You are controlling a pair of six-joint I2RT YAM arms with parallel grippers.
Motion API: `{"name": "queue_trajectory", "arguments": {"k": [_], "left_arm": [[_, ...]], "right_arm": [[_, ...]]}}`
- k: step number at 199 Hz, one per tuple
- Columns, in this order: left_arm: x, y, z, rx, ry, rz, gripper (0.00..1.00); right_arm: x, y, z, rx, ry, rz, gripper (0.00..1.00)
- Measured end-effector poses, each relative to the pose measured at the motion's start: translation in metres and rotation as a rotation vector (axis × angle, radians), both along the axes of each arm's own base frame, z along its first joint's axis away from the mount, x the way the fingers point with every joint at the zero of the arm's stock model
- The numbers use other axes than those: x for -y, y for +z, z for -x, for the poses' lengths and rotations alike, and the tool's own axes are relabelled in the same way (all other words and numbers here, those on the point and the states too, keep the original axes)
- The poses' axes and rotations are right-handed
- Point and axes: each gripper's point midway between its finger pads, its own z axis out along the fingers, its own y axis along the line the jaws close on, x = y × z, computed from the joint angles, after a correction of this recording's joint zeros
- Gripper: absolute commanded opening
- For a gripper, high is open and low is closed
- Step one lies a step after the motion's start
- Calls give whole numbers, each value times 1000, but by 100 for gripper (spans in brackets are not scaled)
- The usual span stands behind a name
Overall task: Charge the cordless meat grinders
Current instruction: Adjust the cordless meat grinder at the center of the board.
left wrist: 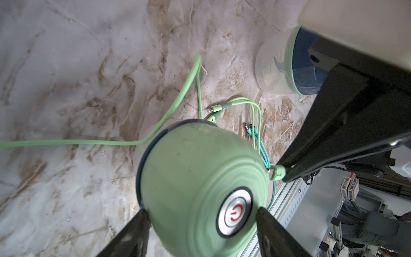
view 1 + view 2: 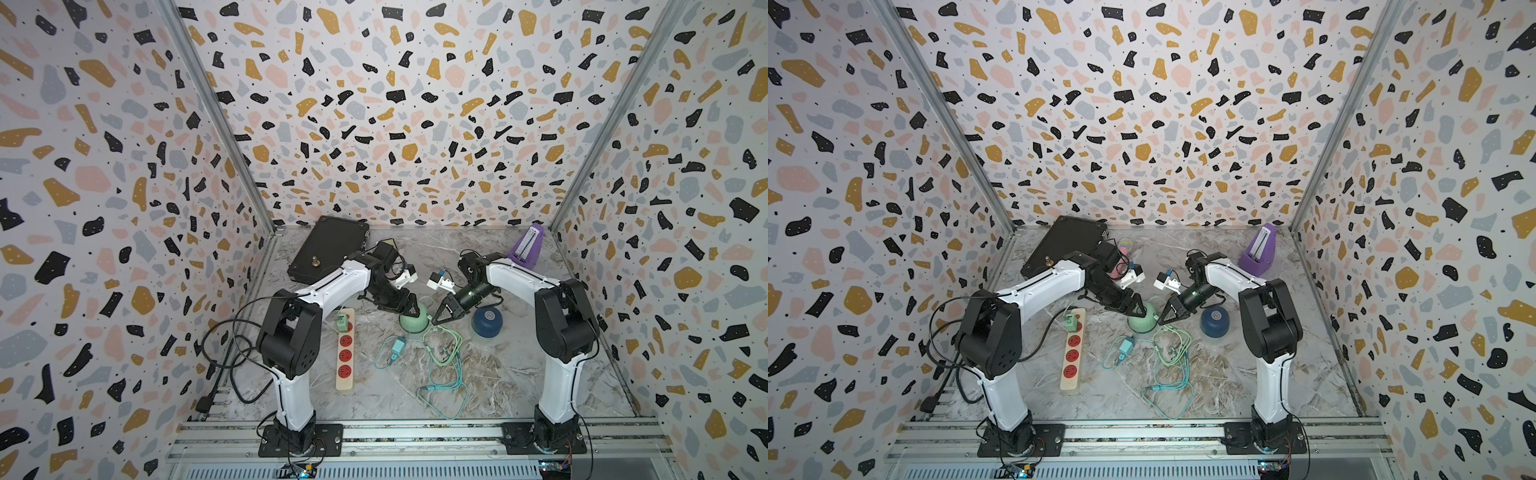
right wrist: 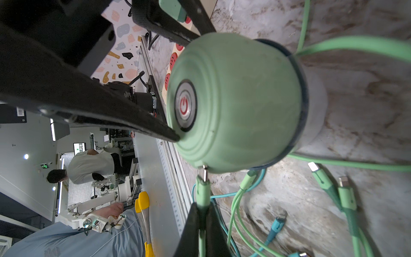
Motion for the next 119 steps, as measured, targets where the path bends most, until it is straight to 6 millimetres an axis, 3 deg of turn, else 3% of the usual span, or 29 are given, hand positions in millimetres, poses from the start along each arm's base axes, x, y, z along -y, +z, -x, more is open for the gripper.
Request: {"name": "queue_trajectory", "arguments": {"k": [119], "left_arm": [[-7, 2, 7, 53, -183, -36, 73]], "right_arm": [[-3, 2, 16, -38, 57, 20, 0]]}}
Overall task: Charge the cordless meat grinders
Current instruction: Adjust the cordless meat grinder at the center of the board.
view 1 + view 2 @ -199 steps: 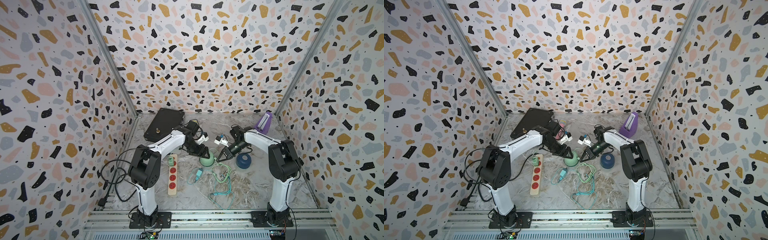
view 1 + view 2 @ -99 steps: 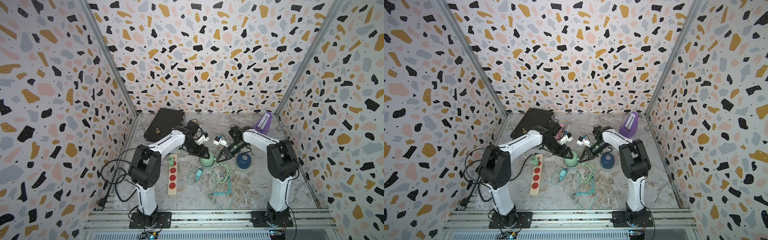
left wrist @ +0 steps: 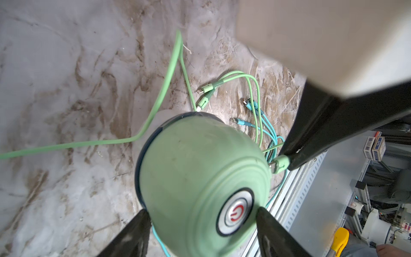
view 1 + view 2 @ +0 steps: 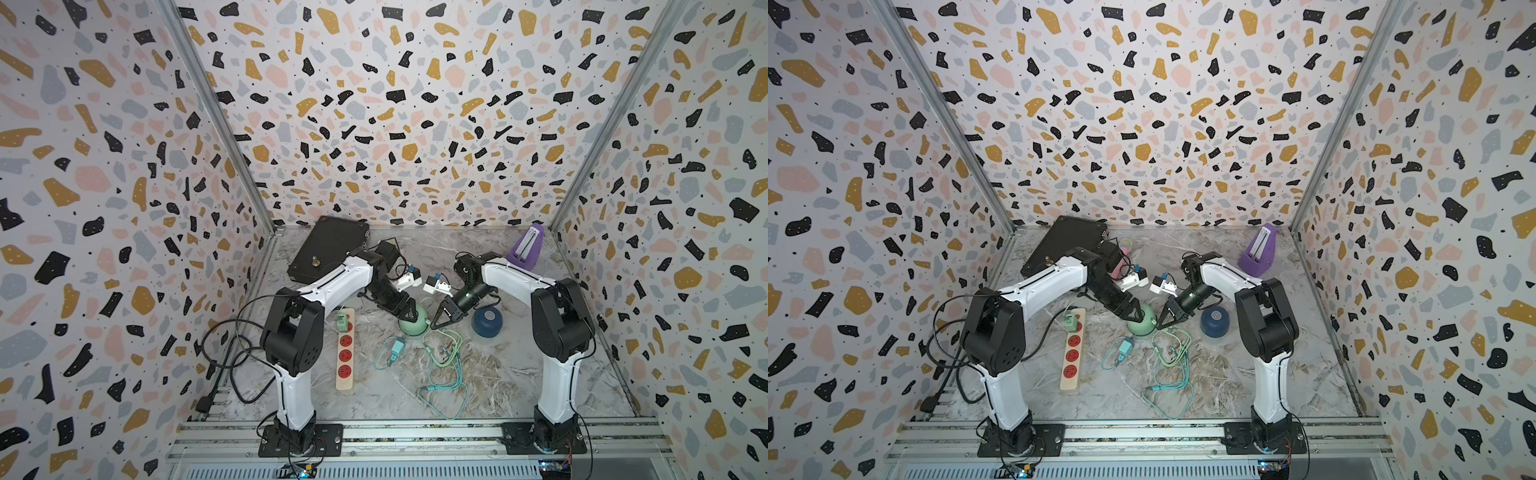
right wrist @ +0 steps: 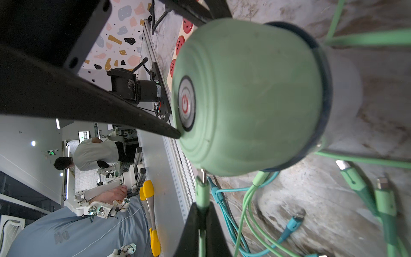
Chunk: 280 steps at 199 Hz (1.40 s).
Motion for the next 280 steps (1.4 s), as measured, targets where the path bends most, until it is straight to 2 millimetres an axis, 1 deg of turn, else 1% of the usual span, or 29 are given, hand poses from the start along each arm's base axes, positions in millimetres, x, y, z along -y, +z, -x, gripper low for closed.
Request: {"name": "queue_trajectory", "arguments": {"k": [53, 78, 126, 187, 236, 280], "left_arm": [[3, 1, -5, 5, -16, -8, 73], [5, 3, -9, 16, -8, -8, 75], [1, 2, -13, -5, 40, -18, 77], [-3, 2, -18, -22, 110, -32, 77], [-5, 0, -9, -52, 162, -19, 77], [-4, 0, -9, -53, 167, -7, 76]], "right_arm": [[3, -2, 0, 1, -1, 16, 0], [6, -3, -3, 2, -10, 21, 0], [6, -2, -3, 1, -12, 21, 0], [6, -2, -2, -7, -13, 18, 0], [5, -3, -1, -36, -13, 16, 0], [4, -8, -1, -59, -11, 28, 0]]}}
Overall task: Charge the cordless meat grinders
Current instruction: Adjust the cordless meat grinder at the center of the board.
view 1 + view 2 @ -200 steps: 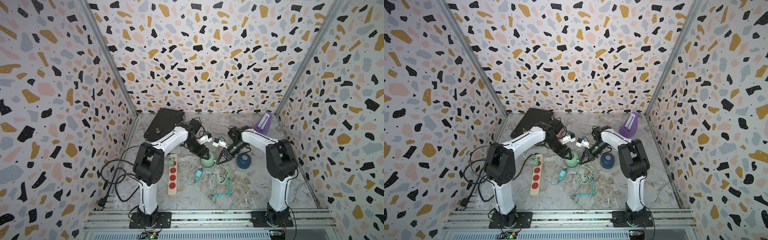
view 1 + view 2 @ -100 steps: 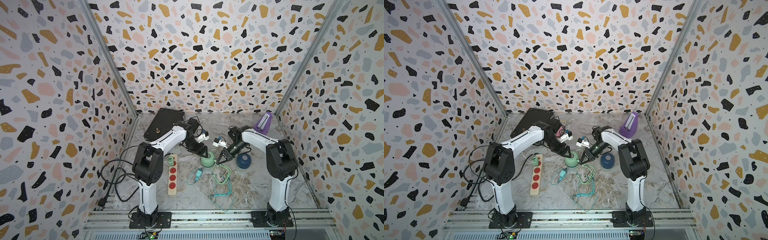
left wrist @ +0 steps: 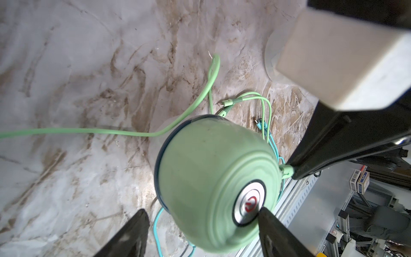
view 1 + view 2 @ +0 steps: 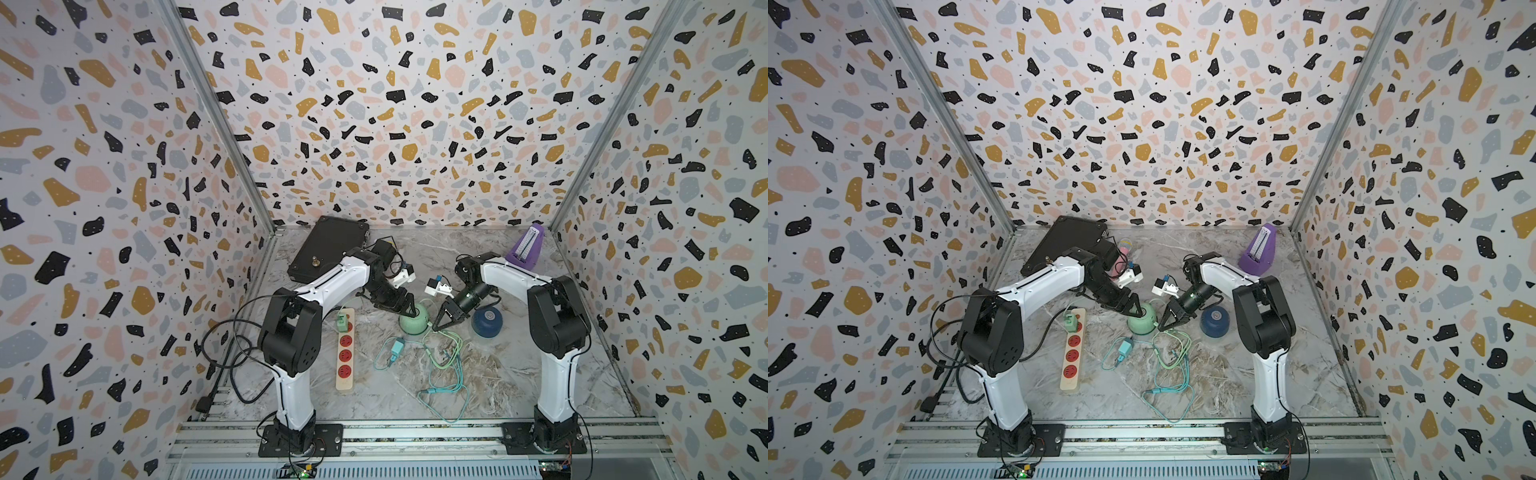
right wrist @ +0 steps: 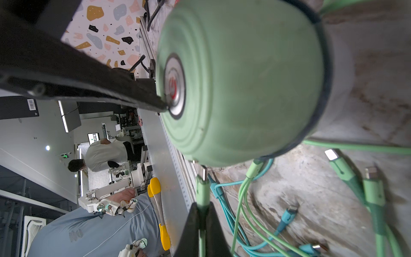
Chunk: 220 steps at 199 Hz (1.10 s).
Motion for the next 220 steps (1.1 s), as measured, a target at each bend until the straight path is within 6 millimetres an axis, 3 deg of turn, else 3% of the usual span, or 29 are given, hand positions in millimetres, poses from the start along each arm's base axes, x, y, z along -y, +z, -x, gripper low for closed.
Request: {"name": "queue_trajectory", "arguments": {"k": [55, 109, 145, 195, 220], "left_arm": [[-1, 2, -2, 9, -6, -3, 76], [-1, 18, -13, 43, 4, 8, 84], [-5, 25, -6, 78, -3, 26, 88], [2, 38, 3, 181, -83, 22, 90], [7, 35, -2, 175, -4, -56, 91]], "right_arm": [[2, -1, -2, 11, 2, 15, 0], [9, 9, -4, 47, -13, 15, 0], [16, 13, -4, 67, -27, 30, 0], [34, 3, -4, 70, -86, 111, 0], [44, 2, -8, 95, -128, 164, 0]]}}
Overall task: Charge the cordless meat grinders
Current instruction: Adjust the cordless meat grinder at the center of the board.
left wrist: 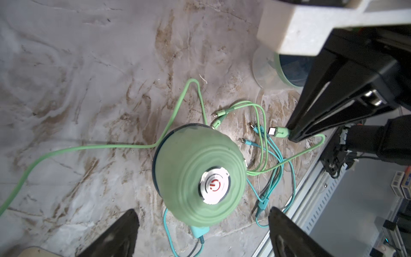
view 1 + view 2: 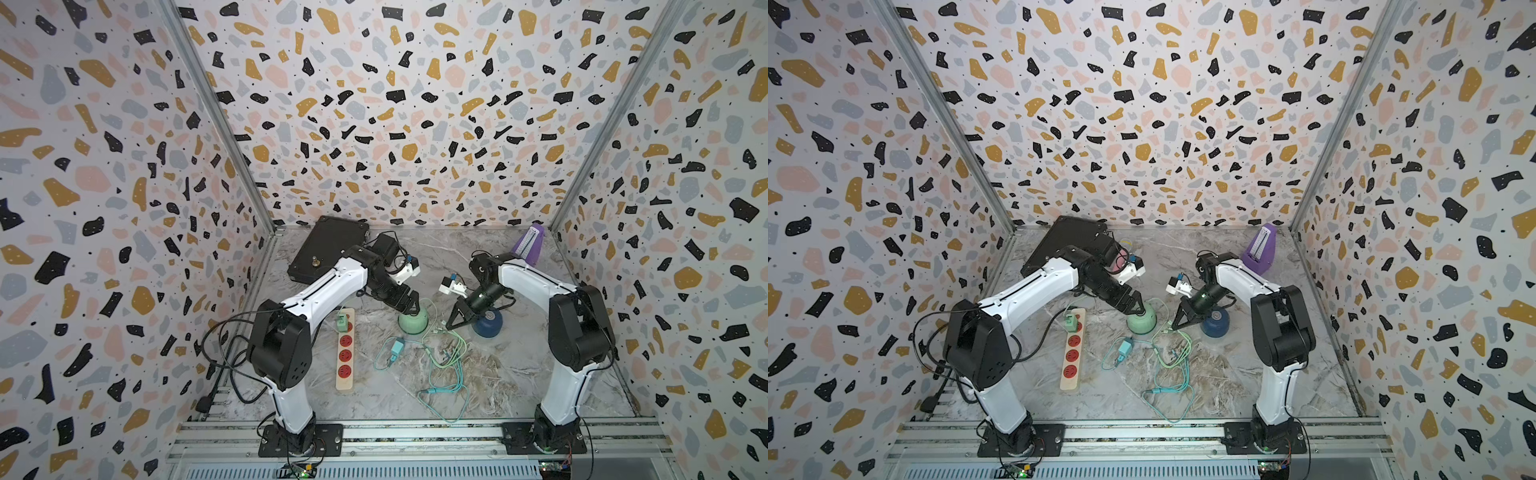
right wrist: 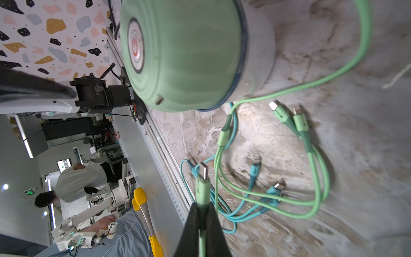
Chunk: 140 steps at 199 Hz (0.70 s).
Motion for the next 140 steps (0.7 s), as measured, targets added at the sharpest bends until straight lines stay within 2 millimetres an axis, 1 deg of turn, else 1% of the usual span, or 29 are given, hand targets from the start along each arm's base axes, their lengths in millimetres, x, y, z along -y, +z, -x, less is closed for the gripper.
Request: {"name": "queue_trajectory", "arguments": {"k": [25, 38, 51, 74, 88, 115, 140], "left_arm": [[6, -11, -8, -56, 155, -58, 91], [5, -17, -9, -92, 245, -83, 92], [3, -19, -10, -109, 318, -101, 95], [1, -15, -15, -125, 432, -102, 100], [3, -9, -16, -149, 482, -89, 99], [13, 11, -24, -177, 566, -29, 99], [10, 10, -19, -237, 658, -35, 99]], "right_arm": [[8, 1, -5, 31, -47, 36, 0], [9, 3, -7, 46, -63, 46, 0], [11, 5, -8, 61, -75, 51, 0], [13, 7, -7, 76, -82, 60, 0], [14, 6, -6, 75, -85, 66, 0], [16, 2, -6, 71, -94, 82, 0], [16, 2, -7, 78, -106, 78, 0]]}}
